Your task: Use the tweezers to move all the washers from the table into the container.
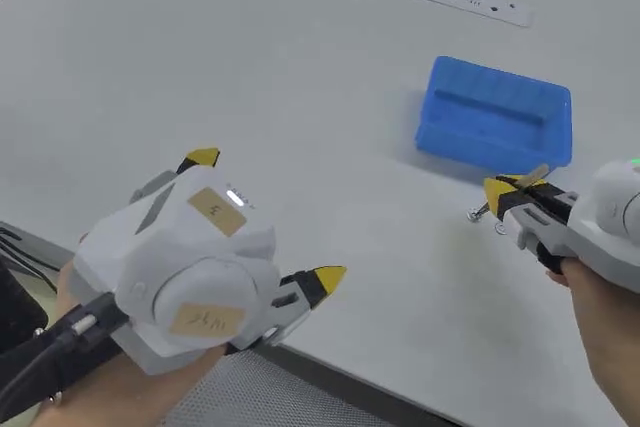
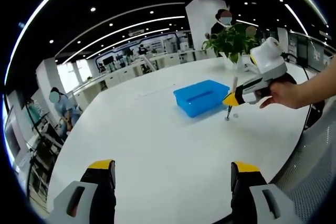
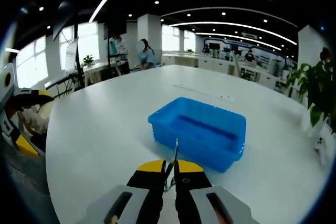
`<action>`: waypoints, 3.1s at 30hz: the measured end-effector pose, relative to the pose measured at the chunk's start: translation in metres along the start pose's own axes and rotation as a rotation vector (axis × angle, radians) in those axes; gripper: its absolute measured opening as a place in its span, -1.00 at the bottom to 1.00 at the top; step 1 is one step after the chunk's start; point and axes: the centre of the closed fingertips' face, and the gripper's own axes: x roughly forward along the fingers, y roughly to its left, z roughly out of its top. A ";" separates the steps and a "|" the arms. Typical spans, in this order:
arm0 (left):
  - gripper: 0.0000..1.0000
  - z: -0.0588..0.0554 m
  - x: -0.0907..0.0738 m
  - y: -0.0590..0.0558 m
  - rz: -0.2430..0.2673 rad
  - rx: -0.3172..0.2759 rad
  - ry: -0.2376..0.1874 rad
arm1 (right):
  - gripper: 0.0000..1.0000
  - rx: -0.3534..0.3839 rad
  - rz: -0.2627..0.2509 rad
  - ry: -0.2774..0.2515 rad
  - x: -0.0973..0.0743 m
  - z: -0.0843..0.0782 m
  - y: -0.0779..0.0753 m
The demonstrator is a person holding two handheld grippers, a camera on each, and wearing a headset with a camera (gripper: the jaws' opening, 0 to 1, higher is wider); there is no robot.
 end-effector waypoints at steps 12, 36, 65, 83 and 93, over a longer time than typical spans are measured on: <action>0.87 0.000 0.000 0.001 0.009 -0.004 0.003 | -0.92 -0.013 0.005 0.019 0.003 0.002 0.003; 0.86 -0.003 0.001 0.004 0.019 0.001 0.015 | -0.96 0.120 0.009 0.032 0.006 0.002 -0.009; 0.87 -0.003 0.001 0.001 0.005 0.007 0.023 | -0.96 0.193 0.027 -0.080 -0.014 0.061 -0.010; 0.88 0.000 0.000 -0.002 -0.012 -0.008 0.008 | -0.96 0.159 -0.007 -0.152 0.008 0.100 -0.030; 0.87 -0.001 0.001 0.000 -0.009 -0.024 0.007 | -0.96 0.094 -0.042 -0.090 0.039 0.083 -0.038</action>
